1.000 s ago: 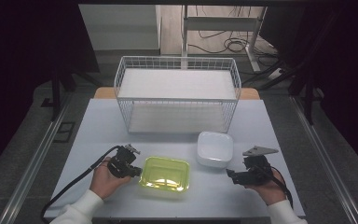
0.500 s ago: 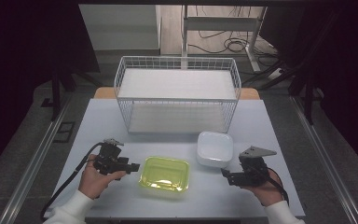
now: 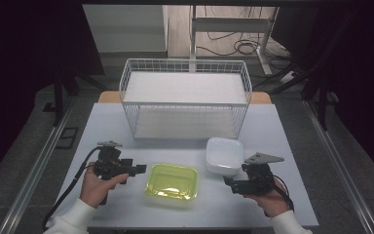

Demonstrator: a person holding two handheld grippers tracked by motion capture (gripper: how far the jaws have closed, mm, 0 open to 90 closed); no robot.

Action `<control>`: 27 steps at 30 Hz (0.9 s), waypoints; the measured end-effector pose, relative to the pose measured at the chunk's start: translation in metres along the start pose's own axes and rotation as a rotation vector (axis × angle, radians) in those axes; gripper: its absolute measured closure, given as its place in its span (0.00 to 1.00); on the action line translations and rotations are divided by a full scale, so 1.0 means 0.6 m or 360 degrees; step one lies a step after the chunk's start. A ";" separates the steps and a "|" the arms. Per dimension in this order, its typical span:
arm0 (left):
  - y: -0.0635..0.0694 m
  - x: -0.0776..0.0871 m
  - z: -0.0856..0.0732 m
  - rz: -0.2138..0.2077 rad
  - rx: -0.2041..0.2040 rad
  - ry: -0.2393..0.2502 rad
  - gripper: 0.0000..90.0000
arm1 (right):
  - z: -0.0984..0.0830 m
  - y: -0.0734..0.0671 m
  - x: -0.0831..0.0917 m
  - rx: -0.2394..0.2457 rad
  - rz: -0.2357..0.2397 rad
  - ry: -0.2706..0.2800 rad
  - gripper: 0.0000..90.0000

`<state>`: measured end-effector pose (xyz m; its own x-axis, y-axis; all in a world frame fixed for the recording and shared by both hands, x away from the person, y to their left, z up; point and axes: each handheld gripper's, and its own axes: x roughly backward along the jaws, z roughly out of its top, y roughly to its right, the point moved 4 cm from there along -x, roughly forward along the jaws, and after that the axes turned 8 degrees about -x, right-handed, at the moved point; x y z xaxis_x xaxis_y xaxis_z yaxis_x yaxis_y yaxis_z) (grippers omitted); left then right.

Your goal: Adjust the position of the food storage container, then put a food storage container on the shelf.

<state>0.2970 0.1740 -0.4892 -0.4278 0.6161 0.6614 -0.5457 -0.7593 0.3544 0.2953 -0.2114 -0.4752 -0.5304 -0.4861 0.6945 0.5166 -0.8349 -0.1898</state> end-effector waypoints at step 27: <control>0.018 -0.031 -0.014 -0.0166 0.0182 -0.0045 0.30 | 0.001 -0.083 -0.054 -0.0181 0.0260 -0.0117 0.29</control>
<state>0.2929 0.1562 -0.5031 -0.3520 0.6879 0.6347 -0.5000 -0.7115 0.4938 0.2868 -0.1538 -0.4879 -0.3932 -0.6004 0.6963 0.5104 -0.7725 -0.3779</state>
